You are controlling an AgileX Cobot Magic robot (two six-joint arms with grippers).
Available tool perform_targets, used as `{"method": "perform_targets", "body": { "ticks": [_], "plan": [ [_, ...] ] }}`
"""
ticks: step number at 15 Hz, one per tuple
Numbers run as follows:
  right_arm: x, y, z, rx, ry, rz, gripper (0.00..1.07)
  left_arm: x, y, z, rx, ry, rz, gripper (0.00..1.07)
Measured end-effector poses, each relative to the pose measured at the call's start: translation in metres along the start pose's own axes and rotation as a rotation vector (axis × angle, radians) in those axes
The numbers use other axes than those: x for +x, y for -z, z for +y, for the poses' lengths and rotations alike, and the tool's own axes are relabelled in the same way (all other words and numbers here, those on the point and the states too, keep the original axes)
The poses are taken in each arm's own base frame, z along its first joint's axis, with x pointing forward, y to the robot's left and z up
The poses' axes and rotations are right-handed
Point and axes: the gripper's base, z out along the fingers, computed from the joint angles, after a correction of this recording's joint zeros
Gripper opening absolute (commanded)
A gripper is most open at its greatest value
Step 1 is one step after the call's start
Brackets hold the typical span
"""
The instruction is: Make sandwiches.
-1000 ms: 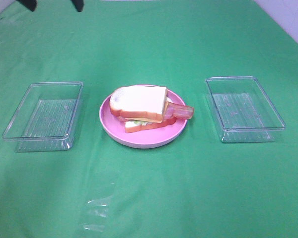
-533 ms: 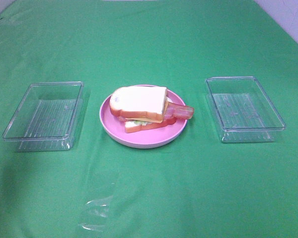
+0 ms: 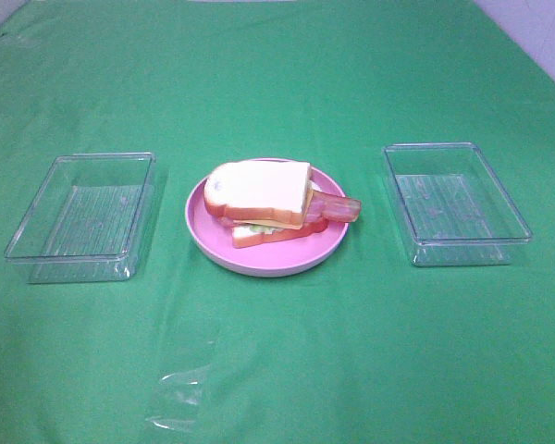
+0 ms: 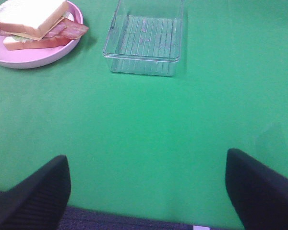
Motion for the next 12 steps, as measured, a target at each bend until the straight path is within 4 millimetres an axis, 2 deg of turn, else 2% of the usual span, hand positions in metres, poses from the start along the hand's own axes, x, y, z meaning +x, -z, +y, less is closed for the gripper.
{"method": "perform_targets", "body": {
  "ticks": [3,4,8,12],
  "plan": [
    [0.0,0.0,0.0,0.0,0.0,0.0,0.85,0.052,0.016,0.003,0.012,-0.001,-0.182,0.88],
    [0.0,0.0,0.0,0.0,0.0,0.0,0.85,0.08,0.015,0.006,0.011,-0.003,-0.254,0.88],
    [0.0,0.0,0.0,0.0,0.0,0.0,0.85,0.114,-0.002,0.008,0.023,0.002,-0.321,0.88],
    [0.0,0.0,0.0,0.0,0.0,0.0,0.85,0.128,0.006,0.008,0.034,0.002,-0.449,0.88]
  ]
}}
